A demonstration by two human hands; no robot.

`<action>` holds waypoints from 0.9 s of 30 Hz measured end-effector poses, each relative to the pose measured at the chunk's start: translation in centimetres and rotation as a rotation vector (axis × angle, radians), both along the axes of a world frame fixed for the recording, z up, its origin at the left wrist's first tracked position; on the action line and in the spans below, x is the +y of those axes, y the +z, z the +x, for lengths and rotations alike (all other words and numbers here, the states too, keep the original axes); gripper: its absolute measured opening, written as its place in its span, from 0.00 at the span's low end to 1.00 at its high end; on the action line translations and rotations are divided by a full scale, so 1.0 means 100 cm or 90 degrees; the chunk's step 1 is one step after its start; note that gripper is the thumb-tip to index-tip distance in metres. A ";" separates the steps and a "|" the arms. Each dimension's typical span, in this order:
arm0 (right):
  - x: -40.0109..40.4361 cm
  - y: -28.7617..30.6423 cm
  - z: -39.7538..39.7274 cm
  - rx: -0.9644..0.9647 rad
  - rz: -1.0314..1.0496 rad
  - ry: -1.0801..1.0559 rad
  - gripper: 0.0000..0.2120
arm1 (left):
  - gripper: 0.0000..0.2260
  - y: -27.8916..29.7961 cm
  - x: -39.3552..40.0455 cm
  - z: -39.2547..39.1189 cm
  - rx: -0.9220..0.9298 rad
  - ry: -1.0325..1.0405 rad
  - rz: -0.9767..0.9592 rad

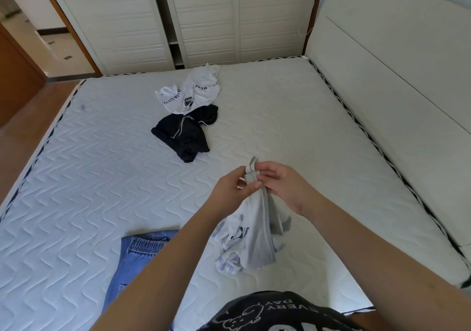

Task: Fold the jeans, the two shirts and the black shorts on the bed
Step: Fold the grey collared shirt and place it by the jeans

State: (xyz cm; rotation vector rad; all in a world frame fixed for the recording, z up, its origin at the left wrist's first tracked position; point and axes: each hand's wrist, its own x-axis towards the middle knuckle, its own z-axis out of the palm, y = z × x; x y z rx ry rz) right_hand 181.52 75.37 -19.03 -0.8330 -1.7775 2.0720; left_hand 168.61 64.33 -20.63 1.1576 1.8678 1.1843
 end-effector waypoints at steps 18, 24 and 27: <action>0.018 -0.008 0.013 0.022 0.006 -0.005 0.19 | 0.22 -0.005 0.001 -0.002 -0.310 0.034 -0.090; 0.011 -0.003 0.009 0.090 -0.201 0.009 0.16 | 0.22 -0.012 0.011 0.015 -0.336 -0.075 -0.213; 0.011 0.002 0.012 0.076 -0.215 0.021 0.17 | 0.12 -0.016 0.011 0.023 -0.231 -0.144 -0.278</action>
